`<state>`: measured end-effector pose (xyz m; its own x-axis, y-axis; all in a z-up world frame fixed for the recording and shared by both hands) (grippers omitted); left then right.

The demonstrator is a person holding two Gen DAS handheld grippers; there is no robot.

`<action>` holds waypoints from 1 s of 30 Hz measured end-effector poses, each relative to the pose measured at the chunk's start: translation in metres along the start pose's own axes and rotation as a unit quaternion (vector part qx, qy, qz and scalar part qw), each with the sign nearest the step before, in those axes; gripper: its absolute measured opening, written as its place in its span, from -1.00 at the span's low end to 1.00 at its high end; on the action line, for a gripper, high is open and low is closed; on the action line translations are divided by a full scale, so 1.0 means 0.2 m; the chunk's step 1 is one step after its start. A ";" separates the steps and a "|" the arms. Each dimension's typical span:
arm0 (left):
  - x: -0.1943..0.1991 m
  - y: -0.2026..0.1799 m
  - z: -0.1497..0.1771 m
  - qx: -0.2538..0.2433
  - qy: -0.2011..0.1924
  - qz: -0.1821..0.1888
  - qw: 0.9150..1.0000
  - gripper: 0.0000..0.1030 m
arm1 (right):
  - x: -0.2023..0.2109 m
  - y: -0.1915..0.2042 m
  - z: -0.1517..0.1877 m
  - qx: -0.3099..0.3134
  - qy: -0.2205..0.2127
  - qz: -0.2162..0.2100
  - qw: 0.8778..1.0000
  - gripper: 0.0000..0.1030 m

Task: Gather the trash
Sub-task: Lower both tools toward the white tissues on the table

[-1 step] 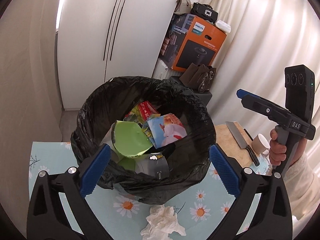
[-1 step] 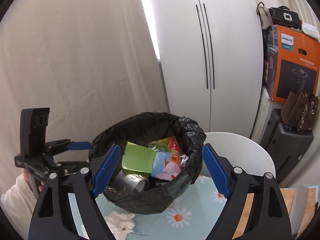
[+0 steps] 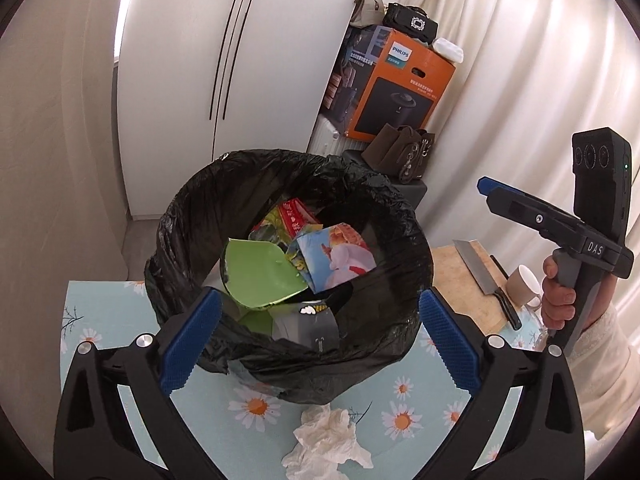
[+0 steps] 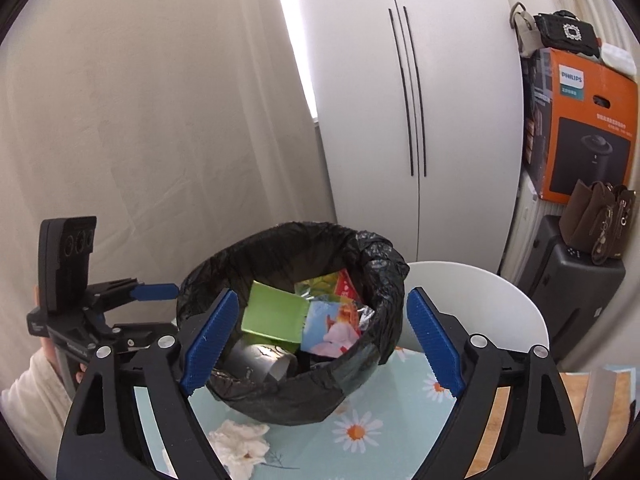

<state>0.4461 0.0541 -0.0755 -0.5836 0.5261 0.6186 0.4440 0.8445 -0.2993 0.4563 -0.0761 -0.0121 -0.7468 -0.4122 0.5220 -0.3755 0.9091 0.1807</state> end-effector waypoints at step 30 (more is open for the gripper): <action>0.35 -0.09 0.67 0.001 0.063 -0.103 0.993 0.88 | 0.01 0.40 0.69 0.074 0.128 -0.038 0.988 0.69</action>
<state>0.3059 0.0897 -0.1243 -0.5719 0.3250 0.7532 0.3217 0.9335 -0.1585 0.3483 -0.0126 -0.1108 -0.5571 -0.4329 0.7087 -0.5150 0.8495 0.1141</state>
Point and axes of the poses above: each gripper's, at about its wrist camera, not at the fingertips, and x roughly against the way its jaws point, y to its left, z to its underside, the point moved 10 cm from there along -x, roughly the way its jaws point, and after that the axes turned 3 degrees about z, right-handed, at the moved point
